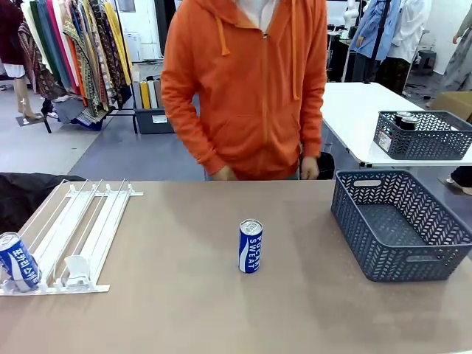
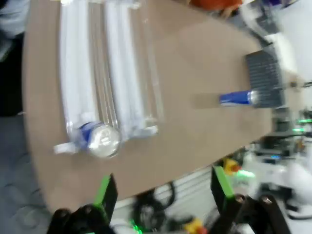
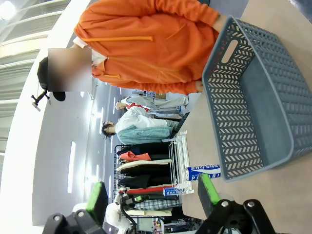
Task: Retrieve and store the cans from the dispenser.
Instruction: Pick up one can from the Automatic Can Dispenser and place it in the middle of the table.
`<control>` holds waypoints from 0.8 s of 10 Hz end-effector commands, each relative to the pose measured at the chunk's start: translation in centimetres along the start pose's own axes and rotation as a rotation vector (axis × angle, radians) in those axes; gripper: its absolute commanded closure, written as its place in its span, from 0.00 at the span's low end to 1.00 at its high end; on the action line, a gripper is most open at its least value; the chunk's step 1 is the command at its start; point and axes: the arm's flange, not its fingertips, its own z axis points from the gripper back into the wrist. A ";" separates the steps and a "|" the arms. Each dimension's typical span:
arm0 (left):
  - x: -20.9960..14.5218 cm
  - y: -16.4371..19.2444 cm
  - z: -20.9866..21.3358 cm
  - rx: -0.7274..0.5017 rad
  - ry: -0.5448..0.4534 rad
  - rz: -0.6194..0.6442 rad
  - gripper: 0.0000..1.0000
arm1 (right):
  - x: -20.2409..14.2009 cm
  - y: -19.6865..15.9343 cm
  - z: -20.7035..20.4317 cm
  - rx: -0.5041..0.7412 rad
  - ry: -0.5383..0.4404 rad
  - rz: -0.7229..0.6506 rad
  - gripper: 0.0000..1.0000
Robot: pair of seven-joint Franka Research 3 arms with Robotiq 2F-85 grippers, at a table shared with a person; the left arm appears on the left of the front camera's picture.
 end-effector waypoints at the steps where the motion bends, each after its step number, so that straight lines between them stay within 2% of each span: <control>1: -2.5 -1.6 -1.4 0.381 0.104 -0.076 0.00 | 0.2 0.3 0.0 0.012 0.000 0.011 0.00; 2: -3.0 -2.3 -2.8 0.466 0.115 -0.074 0.00 | 0.2 0.3 0.0 0.012 0.000 0.011 0.00; 4: -2.3 -3.0 -5.0 0.487 0.125 -0.063 0.00 | 0.2 0.3 0.0 0.012 0.000 0.011 0.00; 5: -2.5 -4.0 -5.1 0.487 0.153 -0.081 0.00 | 0.2 0.3 0.0 0.012 0.000 0.011 0.00; 6: -1.3 -3.5 -2.6 0.488 0.117 -0.093 0.00 | 0.2 0.3 0.0 0.012 0.000 0.011 0.00; 8: -1.0 -4.5 -3.8 0.496 0.142 -0.099 0.00 | 0.2 0.3 0.0 0.012 0.000 0.011 0.00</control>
